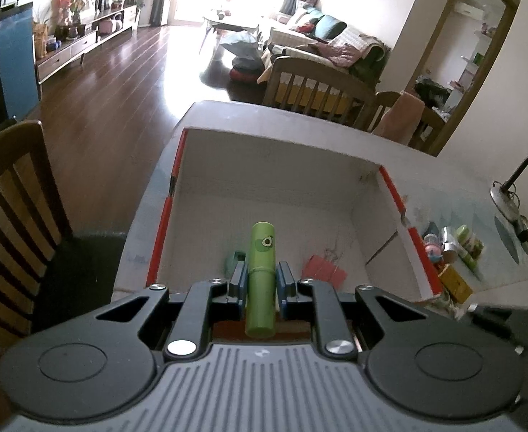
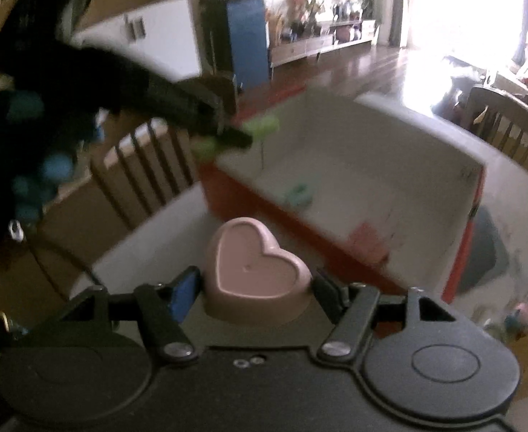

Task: Organize rigid objects
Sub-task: 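Lower both grippers into the box and open them to release the items, then withdraw both grippers from the box toward the table items, then grasp the yellow carton with the left gripper while the right gripper grasps the white glue stick, then carry the yellow carton and white glue stick with both grippers over the box, then open both grippers over the box to drop the carton and glue stick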

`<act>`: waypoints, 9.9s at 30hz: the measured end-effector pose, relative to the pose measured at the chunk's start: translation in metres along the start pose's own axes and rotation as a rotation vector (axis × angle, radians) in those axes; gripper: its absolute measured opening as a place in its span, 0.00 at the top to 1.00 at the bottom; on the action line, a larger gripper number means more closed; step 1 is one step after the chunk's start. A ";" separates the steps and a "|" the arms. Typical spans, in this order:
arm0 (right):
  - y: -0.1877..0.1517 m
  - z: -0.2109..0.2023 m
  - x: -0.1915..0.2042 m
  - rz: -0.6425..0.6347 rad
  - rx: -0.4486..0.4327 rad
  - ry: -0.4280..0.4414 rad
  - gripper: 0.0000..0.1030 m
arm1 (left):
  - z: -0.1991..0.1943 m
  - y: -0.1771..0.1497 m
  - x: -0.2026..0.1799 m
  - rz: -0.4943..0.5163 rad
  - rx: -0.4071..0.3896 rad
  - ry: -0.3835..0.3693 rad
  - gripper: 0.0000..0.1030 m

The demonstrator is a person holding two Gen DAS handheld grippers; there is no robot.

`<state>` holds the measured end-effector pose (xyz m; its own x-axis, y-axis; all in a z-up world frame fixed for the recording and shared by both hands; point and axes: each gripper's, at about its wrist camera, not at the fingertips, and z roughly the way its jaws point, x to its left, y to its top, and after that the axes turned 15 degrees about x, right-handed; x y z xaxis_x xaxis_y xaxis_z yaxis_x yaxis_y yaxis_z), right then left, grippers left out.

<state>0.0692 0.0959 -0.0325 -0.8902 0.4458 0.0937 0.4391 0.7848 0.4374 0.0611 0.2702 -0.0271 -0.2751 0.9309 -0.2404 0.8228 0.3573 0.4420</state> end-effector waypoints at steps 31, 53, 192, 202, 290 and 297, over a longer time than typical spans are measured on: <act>0.066 0.087 -0.072 0.228 0.209 -0.148 0.34 | 0.129 0.071 -0.004 0.127 0.312 0.101 0.84; 0.061 0.058 -0.077 0.273 0.135 -0.078 0.27 | 0.128 0.062 0.000 0.078 0.309 0.104 0.84; -0.188 -0.063 -0.302 0.544 -0.037 -0.087 0.80 | 0.178 -0.011 -0.319 0.350 0.113 -0.150 0.25; -0.189 -0.098 -0.270 0.581 -0.102 -0.084 0.80 | 0.138 -0.015 -0.305 0.296 0.073 -0.180 0.25; 0.037 0.001 -0.082 0.307 -0.056 -0.145 0.43 | 0.122 0.058 -0.043 0.204 0.235 0.100 0.25; 0.031 -0.017 -0.080 0.322 -0.101 -0.135 0.38 | 0.084 0.044 -0.047 0.195 0.158 0.079 0.25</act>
<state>0.1521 0.0769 -0.0113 -0.6812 0.7213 0.1254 0.6742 0.5513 0.4914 0.1524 0.2354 -0.0691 -0.1364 0.9863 -0.0926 0.9299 0.1597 0.3313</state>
